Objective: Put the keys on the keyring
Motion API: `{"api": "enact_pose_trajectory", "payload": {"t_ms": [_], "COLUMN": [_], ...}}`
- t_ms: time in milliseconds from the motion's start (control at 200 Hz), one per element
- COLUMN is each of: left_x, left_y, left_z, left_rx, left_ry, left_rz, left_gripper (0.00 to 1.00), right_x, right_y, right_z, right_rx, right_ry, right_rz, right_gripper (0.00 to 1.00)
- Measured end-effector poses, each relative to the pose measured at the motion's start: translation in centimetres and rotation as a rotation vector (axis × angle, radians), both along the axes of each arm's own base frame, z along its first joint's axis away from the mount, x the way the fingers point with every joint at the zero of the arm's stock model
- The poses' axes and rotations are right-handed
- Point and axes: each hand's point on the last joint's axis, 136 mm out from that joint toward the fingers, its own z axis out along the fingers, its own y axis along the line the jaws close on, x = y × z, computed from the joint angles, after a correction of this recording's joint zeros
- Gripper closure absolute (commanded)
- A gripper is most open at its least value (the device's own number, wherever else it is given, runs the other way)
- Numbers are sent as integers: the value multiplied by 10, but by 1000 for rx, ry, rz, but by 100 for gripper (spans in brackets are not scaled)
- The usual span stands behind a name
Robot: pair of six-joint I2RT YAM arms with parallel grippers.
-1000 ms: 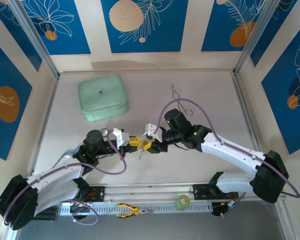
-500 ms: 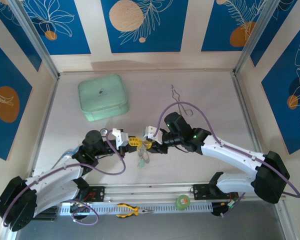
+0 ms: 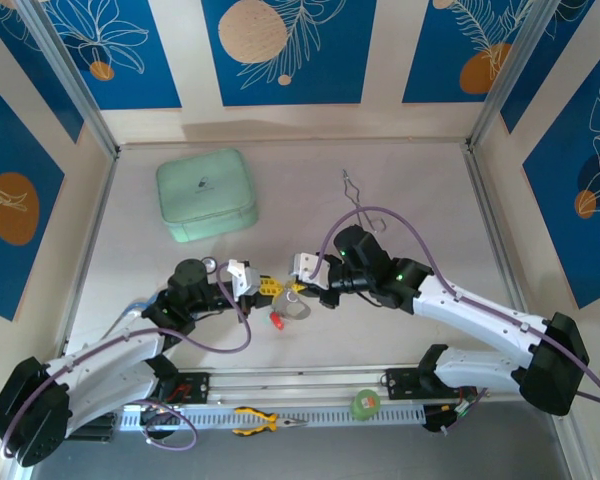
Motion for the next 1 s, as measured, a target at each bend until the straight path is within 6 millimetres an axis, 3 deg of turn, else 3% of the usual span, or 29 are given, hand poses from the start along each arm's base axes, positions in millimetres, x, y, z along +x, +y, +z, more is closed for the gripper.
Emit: {"api": "enact_pose_trajectory", "payload": {"t_ms": [275,415,540,655,690,750,820,1000], "left_x": [1,2,5,10,13,20,32,60], "left_y": [-1,-1,3,14,19,31,50,98], "left_z": [1,-2,-1,18,24,34,48,79], "left_rx": [37,55,61,16,-3,-42,-101,-214], "left_ry": [-10,-21,-16,-64,-76,-87,-95,-83], "left_rz": [-6,-4,30,116,161,253,396,718], "left_gripper": [100,63,48,36,22,7,0,0], "right_x": [-2,-1,4,11,13,15,21,51], "right_y": [4,3,1,-2,-2,0,8,52], "right_z": [8,7,6,3,1,-3,-7,12], "right_rx": [-25,-37,-47,-60,-66,-75,-81,0], "right_ry": [-67,-83,-94,-96,-91,-78,-68,-74], "right_rz": [16,8,-14,-44,-51,-56,-58,-79], "right_gripper": [100,100,100,100,100,100,100,100]}}
